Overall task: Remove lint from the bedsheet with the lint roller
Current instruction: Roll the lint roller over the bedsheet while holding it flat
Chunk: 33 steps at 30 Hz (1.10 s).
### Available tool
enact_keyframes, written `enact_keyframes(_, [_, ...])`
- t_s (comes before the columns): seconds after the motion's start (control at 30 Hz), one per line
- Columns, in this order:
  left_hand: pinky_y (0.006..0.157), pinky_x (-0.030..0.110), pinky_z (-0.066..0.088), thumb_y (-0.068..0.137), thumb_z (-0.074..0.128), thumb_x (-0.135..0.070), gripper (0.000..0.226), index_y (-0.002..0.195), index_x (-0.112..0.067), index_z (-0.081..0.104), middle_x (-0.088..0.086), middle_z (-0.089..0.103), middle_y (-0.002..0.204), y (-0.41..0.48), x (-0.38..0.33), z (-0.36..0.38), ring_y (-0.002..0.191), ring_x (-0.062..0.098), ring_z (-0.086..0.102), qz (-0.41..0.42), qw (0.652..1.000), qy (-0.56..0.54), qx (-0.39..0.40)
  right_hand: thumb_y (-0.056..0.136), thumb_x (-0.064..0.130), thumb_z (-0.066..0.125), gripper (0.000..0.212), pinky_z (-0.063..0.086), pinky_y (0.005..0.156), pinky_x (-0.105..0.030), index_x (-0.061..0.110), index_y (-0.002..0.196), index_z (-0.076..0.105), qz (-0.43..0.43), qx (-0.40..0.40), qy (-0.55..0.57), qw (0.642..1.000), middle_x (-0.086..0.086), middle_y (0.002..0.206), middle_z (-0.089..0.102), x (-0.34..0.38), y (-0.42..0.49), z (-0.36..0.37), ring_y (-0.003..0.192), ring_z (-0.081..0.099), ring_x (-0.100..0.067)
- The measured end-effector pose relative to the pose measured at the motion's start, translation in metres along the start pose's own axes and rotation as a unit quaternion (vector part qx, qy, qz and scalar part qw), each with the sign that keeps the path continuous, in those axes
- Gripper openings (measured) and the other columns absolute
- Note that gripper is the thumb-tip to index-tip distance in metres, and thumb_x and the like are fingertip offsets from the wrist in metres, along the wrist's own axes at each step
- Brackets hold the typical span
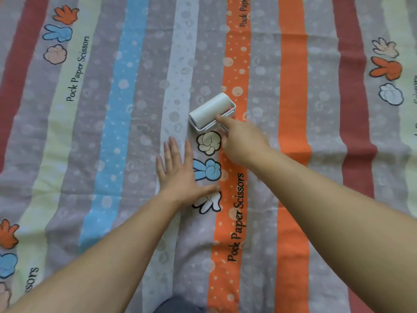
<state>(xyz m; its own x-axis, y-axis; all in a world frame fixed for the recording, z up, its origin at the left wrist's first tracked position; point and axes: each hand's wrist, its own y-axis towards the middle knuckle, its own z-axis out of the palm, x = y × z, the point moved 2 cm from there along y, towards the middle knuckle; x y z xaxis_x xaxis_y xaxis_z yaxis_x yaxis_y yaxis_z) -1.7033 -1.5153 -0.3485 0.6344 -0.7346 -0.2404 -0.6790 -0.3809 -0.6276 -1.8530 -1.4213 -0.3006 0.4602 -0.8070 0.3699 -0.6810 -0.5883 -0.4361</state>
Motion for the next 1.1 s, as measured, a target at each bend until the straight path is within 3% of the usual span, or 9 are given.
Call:
enact_keyframes(0.23, [0.117, 0.059, -0.021, 0.052, 0.059, -0.098, 0.158, 0.143, -0.023, -0.047, 0.015, -0.058, 0.144, 0.004, -0.001, -0.002, 0.135, 0.032, -0.053, 0.000, 1.000, 0.010, 0.015, 0.095, 0.030, 0.044, 0.051, 0.051, 0.074, -0.039, 0.044, 0.144, 0.037, 0.024, 0.031, -0.036, 0.999, -0.004, 0.119, 0.065, -0.033, -0.052, -0.005, 0.104, 0.060, -0.030])
enact_keyframes(0.5, [0.115, 0.065, -0.018, 0.056, 0.062, -0.094, 0.162, 0.144, -0.008, -0.044, 0.034, -0.051, 0.142, 0.006, -0.020, -0.003, 0.134, 0.047, -0.049, -0.024, 0.999, 0.021, 0.025, 0.094, 0.036, 0.044, 0.052, 0.050, 0.078, -0.038, 0.051, 0.143, 0.032, 0.098, 0.115, -0.103, 0.983, 0.001, 0.119, 0.064, -0.079, -0.132, -0.006, 0.105, 0.060, -0.025])
enact_keyframes(0.73, [0.113, 0.065, -0.022, 0.058, 0.064, -0.092, 0.160, 0.142, -0.013, -0.047, 0.030, -0.054, 0.141, 0.005, -0.043, 0.001, 0.131, 0.042, -0.054, -0.010, 0.999, 0.008, 0.044, 0.095, 0.036, 0.042, 0.046, 0.050, 0.080, -0.031, 0.053, 0.138, 0.040, 0.095, 0.141, -0.095, 0.981, 0.014, 0.124, 0.063, -0.103, -0.169, -0.031, 0.110, 0.059, -0.013])
enact_keyframes(0.83, [0.114, 0.063, -0.023, 0.058, 0.063, -0.092, 0.158, 0.142, -0.017, -0.048, 0.026, -0.055, 0.143, 0.001, -0.047, 0.006, 0.131, 0.039, -0.054, -0.014, 0.999, 0.008, 0.042, 0.094, 0.040, 0.047, 0.038, 0.045, 0.066, -0.012, 0.055, 0.130, 0.050, 0.091, 0.188, -0.039, 0.977, 0.028, 0.100, 0.066, -0.112, -0.174, -0.067, 0.086, 0.061, 0.004])
enact_keyframes(0.9, [0.113, 0.061, -0.026, 0.054, 0.064, -0.094, 0.160, 0.142, -0.019, -0.048, 0.021, -0.055, 0.145, -0.002, -0.056, 0.010, 0.131, 0.036, -0.055, -0.011, 0.999, -0.001, 0.047, 0.093, 0.038, 0.052, 0.036, 0.044, 0.059, -0.014, 0.057, 0.124, 0.054, 0.079, 0.180, 0.041, 0.980, 0.032, 0.072, 0.061, -0.114, -0.173, -0.086, 0.060, 0.057, 0.004])
enact_keyframes(0.93, [0.113, 0.060, -0.027, 0.051, 0.065, -0.094, 0.164, 0.141, -0.018, -0.048, 0.020, -0.055, 0.145, -0.003, -0.061, 0.012, 0.131, 0.035, -0.055, -0.016, 0.999, -0.002, 0.045, 0.093, 0.036, 0.053, 0.036, 0.044, 0.056, -0.016, 0.056, 0.123, 0.055, 0.065, 0.144, 0.082, 0.984, 0.030, 0.069, 0.060, -0.112, -0.168, -0.091, 0.054, 0.056, 0.000])
enact_keyframes(1.0, [0.112, 0.060, -0.027, 0.045, 0.067, -0.095, 0.170, 0.140, -0.016, -0.050, 0.020, -0.056, 0.144, -0.003, -0.071, 0.017, 0.130, 0.035, -0.056, -0.044, 0.998, -0.001, 0.044, 0.093, 0.031, 0.053, 0.040, 0.044, 0.059, -0.018, 0.051, 0.129, 0.053, 0.027, 0.043, 0.113, 0.992, 0.022, 0.092, 0.069, -0.110, -0.143, -0.087, 0.067, 0.062, -0.003])
enact_keyframes(1.07, [0.112, 0.060, -0.028, 0.041, 0.068, -0.095, 0.173, 0.138, -0.016, -0.051, 0.019, -0.058, 0.142, -0.001, -0.078, 0.018, 0.129, 0.034, -0.057, -0.072, 0.996, -0.006, 0.043, 0.094, 0.027, 0.050, 0.046, 0.049, 0.080, -0.031, 0.044, 0.137, 0.048, 0.002, -0.016, 0.081, 0.997, 0.006, 0.124, 0.065, -0.104, -0.104, -0.069, 0.104, 0.062, -0.018])
enact_keyframes(1.1, [0.112, 0.059, -0.028, 0.040, 0.069, -0.095, 0.173, 0.137, -0.017, -0.052, 0.018, -0.059, 0.141, 0.000, -0.079, 0.019, 0.128, 0.033, -0.058, -0.078, 0.996, -0.005, 0.040, 0.094, 0.026, 0.047, 0.049, 0.048, 0.086, -0.036, 0.041, 0.140, 0.044, -0.006, -0.023, 0.065, 0.998, 0.000, 0.129, 0.062, -0.101, -0.081, -0.057, 0.113, 0.058, -0.027])
